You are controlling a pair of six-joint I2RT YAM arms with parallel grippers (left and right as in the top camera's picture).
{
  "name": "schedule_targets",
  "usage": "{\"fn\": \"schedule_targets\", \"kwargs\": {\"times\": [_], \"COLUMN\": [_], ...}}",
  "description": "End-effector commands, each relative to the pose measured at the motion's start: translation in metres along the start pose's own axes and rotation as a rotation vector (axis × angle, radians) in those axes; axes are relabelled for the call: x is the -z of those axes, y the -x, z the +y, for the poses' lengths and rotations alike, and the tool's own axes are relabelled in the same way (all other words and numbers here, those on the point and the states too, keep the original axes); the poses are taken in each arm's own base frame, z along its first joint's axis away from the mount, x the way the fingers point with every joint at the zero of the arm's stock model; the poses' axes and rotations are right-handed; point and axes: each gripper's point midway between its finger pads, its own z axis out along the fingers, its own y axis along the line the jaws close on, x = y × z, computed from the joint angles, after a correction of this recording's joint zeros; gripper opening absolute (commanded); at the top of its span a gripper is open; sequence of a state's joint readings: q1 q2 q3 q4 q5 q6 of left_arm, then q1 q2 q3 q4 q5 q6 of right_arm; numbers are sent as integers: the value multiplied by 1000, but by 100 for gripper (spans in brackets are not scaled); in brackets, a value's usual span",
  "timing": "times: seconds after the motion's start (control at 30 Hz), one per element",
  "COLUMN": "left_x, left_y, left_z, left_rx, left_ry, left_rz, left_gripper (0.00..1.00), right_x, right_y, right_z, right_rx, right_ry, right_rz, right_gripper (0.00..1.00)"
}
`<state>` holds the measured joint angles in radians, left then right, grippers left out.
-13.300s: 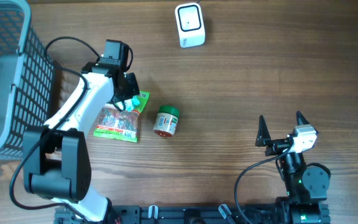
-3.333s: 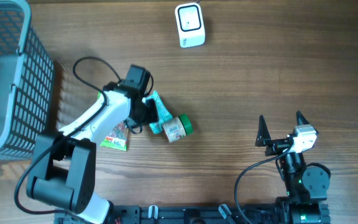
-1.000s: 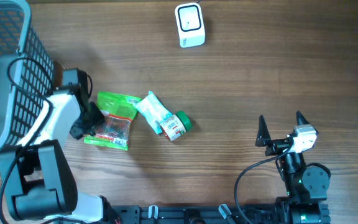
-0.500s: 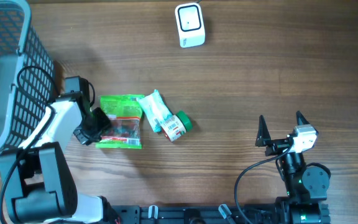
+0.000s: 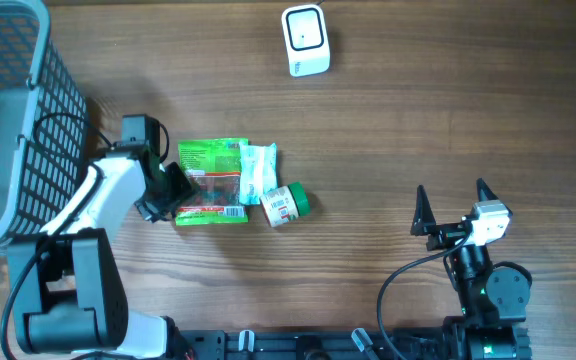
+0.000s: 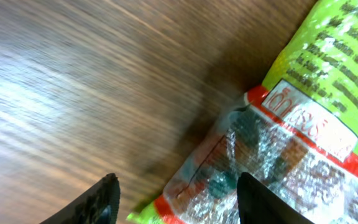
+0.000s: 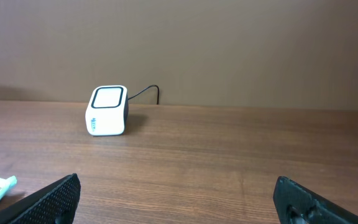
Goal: Scan the item barcode
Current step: 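Reach the left gripper into the basket and grasp the Kleenex pack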
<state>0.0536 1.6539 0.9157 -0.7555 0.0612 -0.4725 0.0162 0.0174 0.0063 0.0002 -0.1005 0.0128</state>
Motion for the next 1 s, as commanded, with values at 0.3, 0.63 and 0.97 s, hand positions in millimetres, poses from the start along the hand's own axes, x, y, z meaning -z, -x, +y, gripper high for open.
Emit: {"fn": "schedule_targets", "kwargs": {"times": [0.3, 0.63, 0.97], "left_x": [159, 327, 353], "left_y": [104, 171, 209], "left_z": [-42, -21, 114], "left_rx": [-80, -177, -71], "left_ry": [-18, -57, 309], "left_rz": [-312, -721, -800], "left_gripper": [75, 90, 100], "right_x": [0, 0, 0], "right_y": [1, 1, 1], "right_z": [1, 1, 1], "right_rx": [11, 11, 11], "right_ry": [2, 2, 2], "right_rz": [-7, -7, -7], "right_gripper": [100, 100, 100]}}
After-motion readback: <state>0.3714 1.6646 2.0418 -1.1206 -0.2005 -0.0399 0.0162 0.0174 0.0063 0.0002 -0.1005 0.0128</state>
